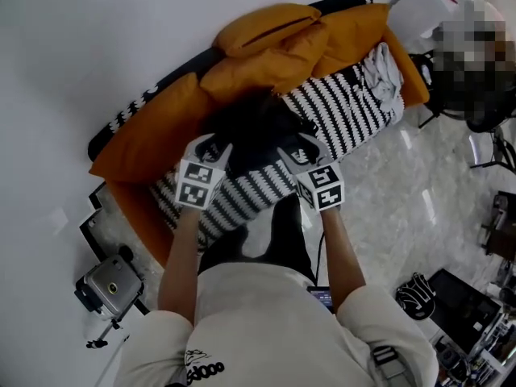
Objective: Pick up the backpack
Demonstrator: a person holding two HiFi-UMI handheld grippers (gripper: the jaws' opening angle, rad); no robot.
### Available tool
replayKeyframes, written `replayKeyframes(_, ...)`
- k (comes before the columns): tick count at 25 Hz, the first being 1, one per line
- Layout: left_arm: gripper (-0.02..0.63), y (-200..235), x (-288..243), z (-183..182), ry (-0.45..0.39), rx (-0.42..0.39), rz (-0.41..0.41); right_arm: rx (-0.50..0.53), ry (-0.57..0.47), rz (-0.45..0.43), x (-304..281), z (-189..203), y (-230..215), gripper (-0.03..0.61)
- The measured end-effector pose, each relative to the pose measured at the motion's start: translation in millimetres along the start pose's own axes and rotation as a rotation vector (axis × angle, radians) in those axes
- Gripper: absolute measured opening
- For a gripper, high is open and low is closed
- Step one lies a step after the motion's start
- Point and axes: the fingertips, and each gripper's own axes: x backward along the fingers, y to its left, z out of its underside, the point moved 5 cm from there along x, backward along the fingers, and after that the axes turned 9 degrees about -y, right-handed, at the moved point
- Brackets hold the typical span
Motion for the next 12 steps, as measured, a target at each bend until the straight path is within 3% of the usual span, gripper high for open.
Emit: replayKeyframes(12, 0.186, 18.1, -45.1, 41.2, 0.122, 0.082, -0.042, 0.011, 0.171, -0.103, -72.9, 78.5, -10.9, 0.305)
